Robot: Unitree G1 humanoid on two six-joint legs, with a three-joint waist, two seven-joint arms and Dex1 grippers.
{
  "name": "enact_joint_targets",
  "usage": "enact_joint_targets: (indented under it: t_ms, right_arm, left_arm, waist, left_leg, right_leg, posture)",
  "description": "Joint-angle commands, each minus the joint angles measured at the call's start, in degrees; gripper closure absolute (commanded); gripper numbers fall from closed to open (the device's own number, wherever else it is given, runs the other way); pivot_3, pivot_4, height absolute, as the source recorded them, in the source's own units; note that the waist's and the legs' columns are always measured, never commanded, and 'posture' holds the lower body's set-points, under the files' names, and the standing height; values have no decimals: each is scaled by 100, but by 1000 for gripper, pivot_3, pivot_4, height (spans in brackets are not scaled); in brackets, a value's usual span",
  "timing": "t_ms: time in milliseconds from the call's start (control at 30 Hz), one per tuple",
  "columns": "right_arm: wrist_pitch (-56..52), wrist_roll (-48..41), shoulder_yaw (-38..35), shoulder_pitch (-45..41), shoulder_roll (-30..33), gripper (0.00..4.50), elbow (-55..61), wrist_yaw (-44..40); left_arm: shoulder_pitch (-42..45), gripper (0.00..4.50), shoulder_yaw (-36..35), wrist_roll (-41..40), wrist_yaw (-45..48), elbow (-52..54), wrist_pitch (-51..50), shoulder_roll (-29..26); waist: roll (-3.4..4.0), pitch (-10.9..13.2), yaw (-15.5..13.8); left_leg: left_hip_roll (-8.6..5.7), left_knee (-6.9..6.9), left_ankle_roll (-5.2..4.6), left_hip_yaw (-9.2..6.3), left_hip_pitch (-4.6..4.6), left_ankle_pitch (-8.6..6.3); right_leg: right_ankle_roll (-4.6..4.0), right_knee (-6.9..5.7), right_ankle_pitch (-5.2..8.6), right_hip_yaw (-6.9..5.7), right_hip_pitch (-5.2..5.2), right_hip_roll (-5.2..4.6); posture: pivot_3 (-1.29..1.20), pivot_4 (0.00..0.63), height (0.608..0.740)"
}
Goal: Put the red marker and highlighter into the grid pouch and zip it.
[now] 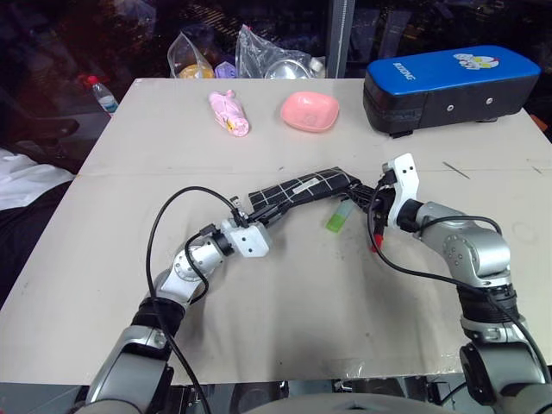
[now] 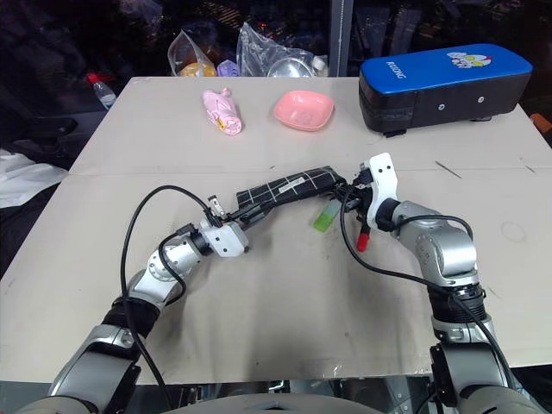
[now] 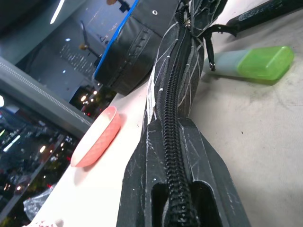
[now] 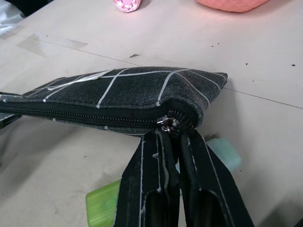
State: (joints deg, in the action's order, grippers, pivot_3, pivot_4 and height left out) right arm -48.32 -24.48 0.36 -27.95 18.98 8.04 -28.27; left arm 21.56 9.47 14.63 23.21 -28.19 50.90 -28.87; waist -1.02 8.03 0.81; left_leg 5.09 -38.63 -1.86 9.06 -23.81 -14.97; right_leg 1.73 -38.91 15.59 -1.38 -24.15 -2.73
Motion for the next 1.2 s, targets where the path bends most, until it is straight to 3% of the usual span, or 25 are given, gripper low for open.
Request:
enact_joint_targets:
  t_ms: [33,133,233,367,667,1133,1200]
  right_arm:
    - [187,101,61,-217,-71,4500,133,107]
    - [198,139,76,-275,-110,4500,98,129]
    - [195,147,96,-369,-210,3544,36,157]
    - [346,279,180,-426,-318,1674,13,237]
    - [395,566,392,-509,-463,1674,-22,421]
    - [602,818,400,-626,-811,1674,-472,645]
    - [657,856,400,-636,-831,2448,-534,653]
  left_arm:
    - [-207,4485,-119,77,-190,667,-372,26]
    - [-417,4485,-141,109,-240,1037,-708,39]
    - [-681,4500,-225,153,-382,1459,-1093,89]
    - [-1066,4500,-456,285,-725,2181,-1804,260]
    - [-1513,4500,-391,288,-795,3050,-2634,594]
    - [-1615,4500,-329,373,-935,3137,-2878,731]
    - [-1640,4500,-308,379,-946,3163,-2895,738]
  waist:
    - [0,0,2]
    - [0,0,-1]
    - [0,0,0]
    - [0,0,0]
    - [0,0,-3]
    - [0,0,-2]
    - [0,0,-1]
  left_leg:
    - [0,0,0,0,0,0]
    - [1,0,1,-1,0,0]
    - [1,0,1,-1,0,1]
    - [2,0,1,-1,1,1]
    - [2,-2,3,-4,-1,2]
    - [2,-2,3,-5,-1,2]
    - [2,-2,3,-4,-1,2]
  right_leg:
    - [0,0,0,0,0,0]
    - [0,-1,0,-1,-1,0]
    - [0,-2,0,-2,0,0]
    - [0,-3,0,-2,-1,1]
    - [0,-5,0,-3,0,-1]
    - [0,-4,0,-5,0,-1]
    - [0,-4,0,-5,0,-1]
  posture:
    - [0,150,717]
    - [0,150,717]
    - [0,150,717]
    - [0,150,717]
    - [0,150,717]
    - [0,150,717]
    - [0,150,717]
